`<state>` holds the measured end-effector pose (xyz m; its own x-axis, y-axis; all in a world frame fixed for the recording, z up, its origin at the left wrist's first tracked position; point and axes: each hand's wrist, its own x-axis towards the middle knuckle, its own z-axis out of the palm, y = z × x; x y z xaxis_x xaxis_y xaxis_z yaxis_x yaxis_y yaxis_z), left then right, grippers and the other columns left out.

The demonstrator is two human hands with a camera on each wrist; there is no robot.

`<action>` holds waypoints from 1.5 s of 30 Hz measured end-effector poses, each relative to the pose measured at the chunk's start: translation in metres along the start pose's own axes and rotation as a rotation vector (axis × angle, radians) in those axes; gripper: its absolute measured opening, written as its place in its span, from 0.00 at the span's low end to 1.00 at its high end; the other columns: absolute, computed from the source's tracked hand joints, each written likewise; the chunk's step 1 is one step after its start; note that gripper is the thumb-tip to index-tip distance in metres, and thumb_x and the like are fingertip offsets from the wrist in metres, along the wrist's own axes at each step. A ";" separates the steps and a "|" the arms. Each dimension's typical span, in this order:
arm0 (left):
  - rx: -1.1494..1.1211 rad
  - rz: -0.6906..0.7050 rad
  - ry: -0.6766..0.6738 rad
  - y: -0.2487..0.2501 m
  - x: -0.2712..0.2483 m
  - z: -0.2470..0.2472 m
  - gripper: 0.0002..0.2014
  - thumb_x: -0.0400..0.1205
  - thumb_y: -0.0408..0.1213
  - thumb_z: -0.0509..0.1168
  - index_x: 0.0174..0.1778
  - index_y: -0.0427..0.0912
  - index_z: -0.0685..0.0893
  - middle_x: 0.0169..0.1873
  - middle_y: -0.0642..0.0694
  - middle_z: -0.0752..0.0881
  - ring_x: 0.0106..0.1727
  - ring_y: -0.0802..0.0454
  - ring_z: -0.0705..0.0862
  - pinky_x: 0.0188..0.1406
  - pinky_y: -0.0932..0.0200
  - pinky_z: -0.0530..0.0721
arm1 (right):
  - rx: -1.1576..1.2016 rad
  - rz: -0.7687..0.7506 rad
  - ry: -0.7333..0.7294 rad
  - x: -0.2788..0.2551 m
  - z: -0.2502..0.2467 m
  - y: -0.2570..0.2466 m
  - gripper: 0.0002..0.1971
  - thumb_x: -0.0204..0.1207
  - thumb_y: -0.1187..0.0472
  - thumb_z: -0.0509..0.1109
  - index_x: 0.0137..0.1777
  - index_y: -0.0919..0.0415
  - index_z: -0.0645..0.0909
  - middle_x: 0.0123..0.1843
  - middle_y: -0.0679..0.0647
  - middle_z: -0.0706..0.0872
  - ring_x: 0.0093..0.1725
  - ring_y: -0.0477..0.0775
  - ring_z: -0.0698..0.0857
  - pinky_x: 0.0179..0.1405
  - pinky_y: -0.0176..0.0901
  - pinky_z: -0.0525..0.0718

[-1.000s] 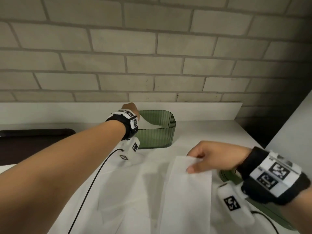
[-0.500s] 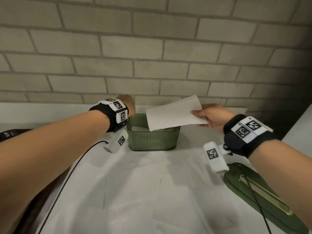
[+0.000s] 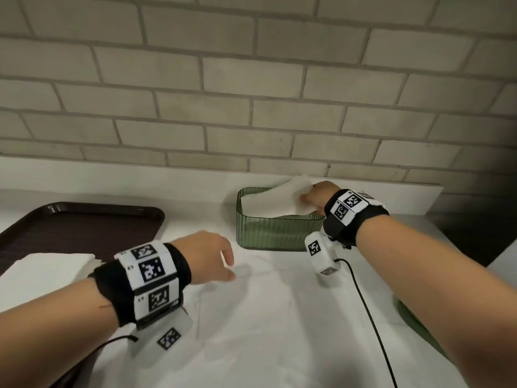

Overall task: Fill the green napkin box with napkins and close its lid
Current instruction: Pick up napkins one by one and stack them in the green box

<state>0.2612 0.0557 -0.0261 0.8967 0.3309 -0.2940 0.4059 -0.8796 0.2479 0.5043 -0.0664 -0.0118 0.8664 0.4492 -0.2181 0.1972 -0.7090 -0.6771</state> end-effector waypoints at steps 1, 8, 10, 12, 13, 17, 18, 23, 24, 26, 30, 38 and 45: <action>0.015 0.002 -0.045 -0.001 -0.002 0.009 0.15 0.74 0.54 0.69 0.54 0.54 0.81 0.44 0.59 0.81 0.54 0.56 0.79 0.57 0.60 0.78 | -0.012 -0.002 -0.006 0.001 0.002 -0.001 0.23 0.78 0.61 0.69 0.71 0.66 0.74 0.71 0.62 0.78 0.70 0.62 0.77 0.51 0.42 0.75; 0.030 -0.011 -0.178 -0.010 0.001 0.042 0.35 0.69 0.57 0.74 0.70 0.50 0.72 0.65 0.54 0.74 0.66 0.55 0.75 0.66 0.60 0.74 | -0.371 0.041 0.028 -0.009 0.017 -0.010 0.24 0.82 0.52 0.63 0.72 0.68 0.72 0.70 0.61 0.79 0.68 0.60 0.79 0.62 0.45 0.78; 0.033 -0.016 -0.171 -0.012 0.005 0.045 0.39 0.67 0.59 0.75 0.72 0.50 0.70 0.65 0.53 0.72 0.66 0.54 0.73 0.68 0.59 0.74 | -0.464 0.010 0.019 -0.008 0.019 -0.011 0.25 0.80 0.53 0.67 0.70 0.68 0.72 0.67 0.60 0.81 0.60 0.58 0.82 0.50 0.44 0.82; 0.032 -0.027 -0.169 -0.012 0.009 0.046 0.42 0.64 0.60 0.76 0.72 0.50 0.69 0.64 0.53 0.71 0.66 0.54 0.73 0.69 0.56 0.74 | -0.531 -0.054 0.048 -0.008 0.021 -0.011 0.26 0.77 0.57 0.70 0.70 0.69 0.69 0.65 0.61 0.80 0.53 0.58 0.82 0.35 0.39 0.79; 0.032 -0.033 -0.174 -0.013 0.011 0.045 0.43 0.63 0.60 0.76 0.72 0.50 0.69 0.64 0.52 0.70 0.66 0.53 0.74 0.69 0.55 0.75 | -0.571 -0.088 0.067 -0.007 0.022 -0.011 0.27 0.76 0.59 0.71 0.71 0.68 0.67 0.65 0.61 0.79 0.55 0.59 0.82 0.37 0.40 0.78; 0.043 -0.052 -0.208 -0.014 0.017 0.044 0.44 0.60 0.62 0.77 0.70 0.51 0.70 0.62 0.52 0.72 0.64 0.52 0.75 0.68 0.52 0.76 | -0.785 -0.241 0.122 -0.013 0.014 -0.009 0.23 0.77 0.59 0.67 0.69 0.66 0.68 0.65 0.62 0.77 0.62 0.62 0.79 0.45 0.45 0.74; 0.054 -0.056 -0.217 -0.014 0.018 0.043 0.44 0.60 0.62 0.77 0.69 0.51 0.71 0.61 0.53 0.72 0.63 0.52 0.76 0.67 0.52 0.77 | -0.838 -0.265 0.131 -0.018 0.011 -0.008 0.22 0.77 0.58 0.66 0.68 0.65 0.69 0.64 0.61 0.76 0.62 0.62 0.78 0.47 0.45 0.74; 0.101 -0.071 -0.233 -0.012 0.023 0.040 0.40 0.58 0.63 0.78 0.62 0.51 0.73 0.55 0.53 0.76 0.57 0.52 0.78 0.63 0.52 0.79 | -1.025 -0.437 0.232 -0.052 0.003 0.006 0.20 0.77 0.59 0.64 0.68 0.64 0.71 0.63 0.61 0.75 0.60 0.62 0.77 0.47 0.48 0.74; 0.095 -0.069 -0.227 -0.012 0.024 0.040 0.39 0.58 0.62 0.78 0.60 0.51 0.73 0.53 0.53 0.76 0.55 0.52 0.78 0.62 0.53 0.79 | -1.031 -0.488 0.235 -0.061 0.002 0.009 0.19 0.77 0.59 0.63 0.67 0.64 0.72 0.61 0.60 0.76 0.58 0.61 0.78 0.44 0.47 0.73; 0.081 -0.052 -0.199 -0.011 0.024 0.040 0.35 0.61 0.59 0.78 0.58 0.49 0.73 0.49 0.54 0.76 0.53 0.52 0.78 0.59 0.56 0.79 | -1.018 -0.543 0.169 -0.078 0.001 0.015 0.17 0.78 0.58 0.62 0.66 0.62 0.73 0.57 0.58 0.79 0.54 0.59 0.81 0.42 0.46 0.75; 0.043 0.038 -0.069 -0.010 0.024 0.036 0.21 0.73 0.48 0.73 0.59 0.46 0.80 0.46 0.54 0.75 0.49 0.55 0.74 0.47 0.64 0.72 | -1.003 -0.614 -0.282 -0.108 0.006 0.034 0.21 0.77 0.55 0.67 0.71 0.54 0.73 0.62 0.54 0.81 0.59 0.55 0.81 0.55 0.46 0.81; 0.008 0.119 0.091 -0.009 0.020 0.025 0.10 0.76 0.43 0.71 0.52 0.48 0.90 0.40 0.58 0.83 0.44 0.62 0.77 0.36 0.76 0.69 | -0.788 -0.640 -0.546 -0.129 0.043 0.080 0.27 0.71 0.56 0.75 0.70 0.43 0.74 0.65 0.49 0.75 0.65 0.51 0.77 0.64 0.47 0.78; 0.010 0.088 0.189 -0.003 0.012 0.007 0.06 0.79 0.37 0.64 0.40 0.51 0.85 0.31 0.62 0.77 0.40 0.60 0.77 0.37 0.70 0.70 | -0.799 -0.672 -0.516 -0.132 0.046 0.081 0.20 0.69 0.55 0.76 0.61 0.53 0.80 0.60 0.50 0.75 0.60 0.52 0.77 0.57 0.48 0.80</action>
<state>0.2696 0.0605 -0.0370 0.9462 0.3100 -0.0927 0.3235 -0.9112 0.2551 0.3854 -0.1582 -0.0701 0.2241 0.9022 -0.3685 0.9381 -0.3022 -0.1693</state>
